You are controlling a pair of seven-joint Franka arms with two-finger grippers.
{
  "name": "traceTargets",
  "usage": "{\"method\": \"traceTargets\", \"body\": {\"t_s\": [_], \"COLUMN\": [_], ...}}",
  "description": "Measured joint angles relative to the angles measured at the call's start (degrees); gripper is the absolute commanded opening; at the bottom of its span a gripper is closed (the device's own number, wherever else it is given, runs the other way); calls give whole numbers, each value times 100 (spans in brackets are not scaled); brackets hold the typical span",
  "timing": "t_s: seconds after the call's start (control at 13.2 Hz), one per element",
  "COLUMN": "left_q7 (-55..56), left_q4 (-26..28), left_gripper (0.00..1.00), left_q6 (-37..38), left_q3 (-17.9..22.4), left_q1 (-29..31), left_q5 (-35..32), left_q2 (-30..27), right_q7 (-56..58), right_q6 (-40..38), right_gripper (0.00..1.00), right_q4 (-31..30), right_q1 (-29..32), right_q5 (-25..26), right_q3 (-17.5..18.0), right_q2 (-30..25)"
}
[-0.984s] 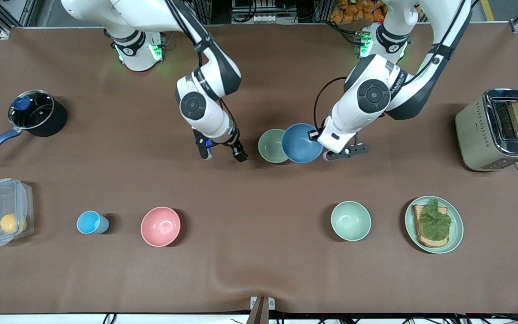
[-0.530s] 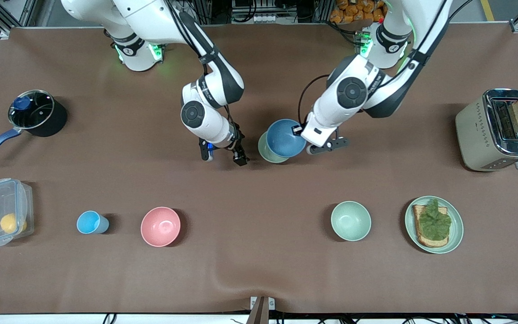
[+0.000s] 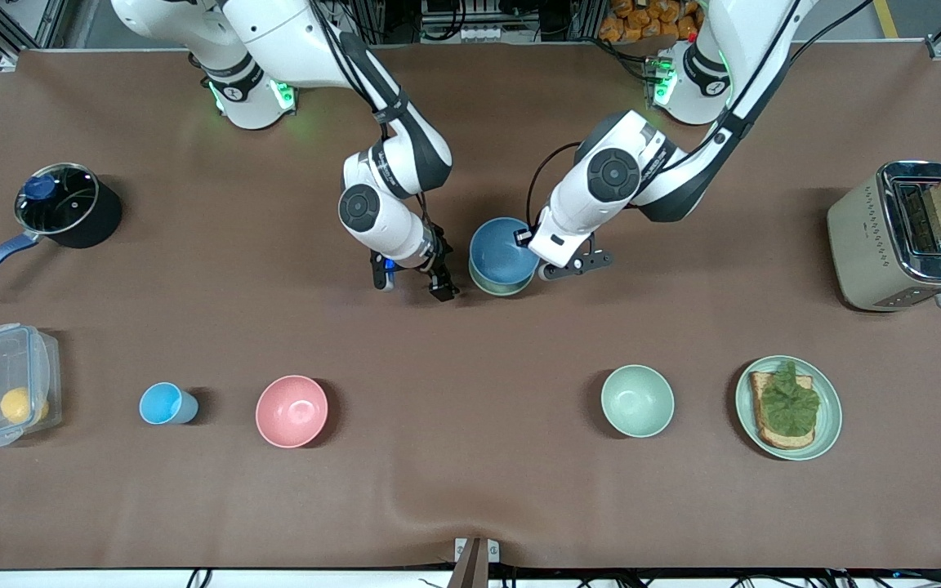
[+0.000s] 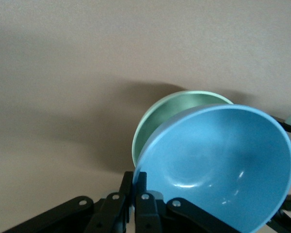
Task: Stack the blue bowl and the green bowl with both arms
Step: 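Lower the blue bowl into the green bowl with the left gripper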
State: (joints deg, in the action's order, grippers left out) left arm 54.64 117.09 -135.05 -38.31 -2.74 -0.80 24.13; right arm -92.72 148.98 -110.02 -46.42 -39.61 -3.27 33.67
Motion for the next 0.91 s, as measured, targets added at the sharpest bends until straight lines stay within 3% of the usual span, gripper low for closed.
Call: {"method": "traceTargets", "body": {"t_s": [0.91], "left_q7": [41], "left_q4": [-6], "left_gripper": [0], "left_q6": [-400], "left_q3": [28], "left_q1": [-12], "left_q5": [-181], "left_q2": [416], "right_q7": [0], "right_q6": [34], "right_gripper": [100], "right_q4": [0], "right_q1": [-21], "right_q5": [-70], "right_q3": [9], "right_q2": [2]}}
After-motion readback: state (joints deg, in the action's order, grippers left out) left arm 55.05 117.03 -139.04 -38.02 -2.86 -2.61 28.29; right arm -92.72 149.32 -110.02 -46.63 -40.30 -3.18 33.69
